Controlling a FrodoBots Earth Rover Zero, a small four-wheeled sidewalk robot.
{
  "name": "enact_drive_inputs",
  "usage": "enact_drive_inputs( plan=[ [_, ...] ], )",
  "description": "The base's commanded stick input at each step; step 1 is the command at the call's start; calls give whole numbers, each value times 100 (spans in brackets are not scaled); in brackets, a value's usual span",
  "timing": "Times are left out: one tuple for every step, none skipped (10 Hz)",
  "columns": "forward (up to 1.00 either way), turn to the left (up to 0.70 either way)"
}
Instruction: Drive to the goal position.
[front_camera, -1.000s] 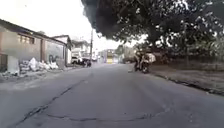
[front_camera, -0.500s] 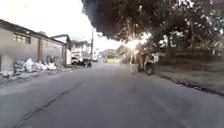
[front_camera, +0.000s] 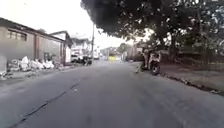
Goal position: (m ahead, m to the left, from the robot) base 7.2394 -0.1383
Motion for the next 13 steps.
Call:
enact_drive_inputs(
  plan=[
    [100,0],
    [100,0],
    [100,0],
    [100,0],
    [100,0],
    [100,0],
    [100,0],
    [100,0],
    [100,0],
    [100,0],
    [100,0],
    [100,0],
    [100,0]
  ],
)
